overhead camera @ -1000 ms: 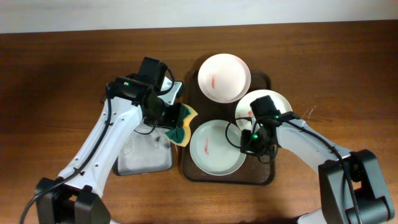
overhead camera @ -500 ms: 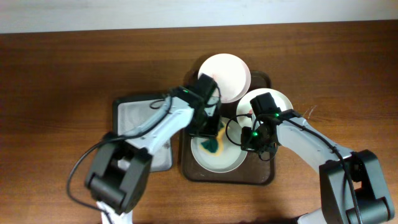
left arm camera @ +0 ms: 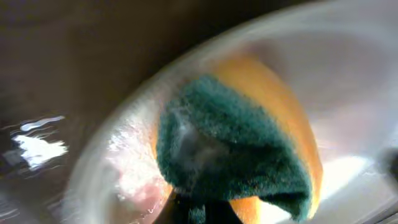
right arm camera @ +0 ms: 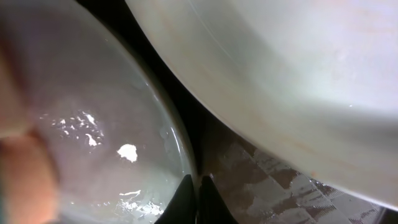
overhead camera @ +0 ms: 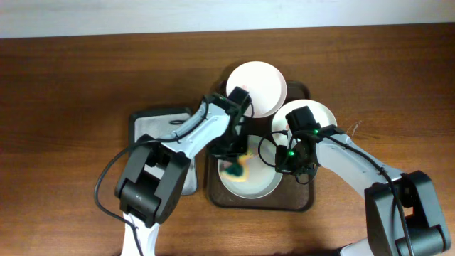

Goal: Clean dirty plates on tray and stack at the side
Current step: 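Scrub the plate with the sponge while the right gripper holds it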

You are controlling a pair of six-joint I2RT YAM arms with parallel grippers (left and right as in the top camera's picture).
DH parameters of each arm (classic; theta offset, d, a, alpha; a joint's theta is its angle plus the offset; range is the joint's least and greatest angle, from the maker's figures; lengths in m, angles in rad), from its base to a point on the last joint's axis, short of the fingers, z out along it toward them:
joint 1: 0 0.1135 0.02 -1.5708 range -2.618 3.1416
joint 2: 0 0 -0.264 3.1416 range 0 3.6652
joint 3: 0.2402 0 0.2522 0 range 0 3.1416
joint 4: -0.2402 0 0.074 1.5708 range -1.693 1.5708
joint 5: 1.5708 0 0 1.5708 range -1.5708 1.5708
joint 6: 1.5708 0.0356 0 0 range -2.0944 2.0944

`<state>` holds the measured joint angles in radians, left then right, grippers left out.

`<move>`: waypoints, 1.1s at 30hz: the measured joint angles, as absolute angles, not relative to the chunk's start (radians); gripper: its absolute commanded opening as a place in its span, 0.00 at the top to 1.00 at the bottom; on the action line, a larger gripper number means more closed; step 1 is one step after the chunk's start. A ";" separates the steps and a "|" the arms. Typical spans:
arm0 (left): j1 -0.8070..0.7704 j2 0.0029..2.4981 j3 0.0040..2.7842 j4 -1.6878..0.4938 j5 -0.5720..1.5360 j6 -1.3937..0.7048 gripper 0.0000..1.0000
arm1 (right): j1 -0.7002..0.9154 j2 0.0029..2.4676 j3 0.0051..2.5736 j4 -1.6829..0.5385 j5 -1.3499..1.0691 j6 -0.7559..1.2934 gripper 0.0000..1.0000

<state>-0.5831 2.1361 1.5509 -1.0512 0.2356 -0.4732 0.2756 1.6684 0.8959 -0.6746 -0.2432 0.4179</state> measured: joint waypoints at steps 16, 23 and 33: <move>-0.570 2.156 1.571 -0.798 0.324 -0.484 0.97 | 0.258 1.668 0.912 -0.665 -0.199 0.353 0.96; -0.657 2.162 1.568 -0.693 0.345 -0.492 0.92 | 0.252 1.668 0.912 -0.659 -0.200 0.281 0.96; -0.659 2.166 1.557 -0.597 0.274 -0.460 1.00 | 0.244 1.668 0.912 -0.645 -0.200 0.257 0.96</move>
<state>-0.6590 2.1662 1.5574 -0.5972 0.2745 -0.4599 0.2436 1.6680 0.9119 -0.6449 -0.2001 0.2565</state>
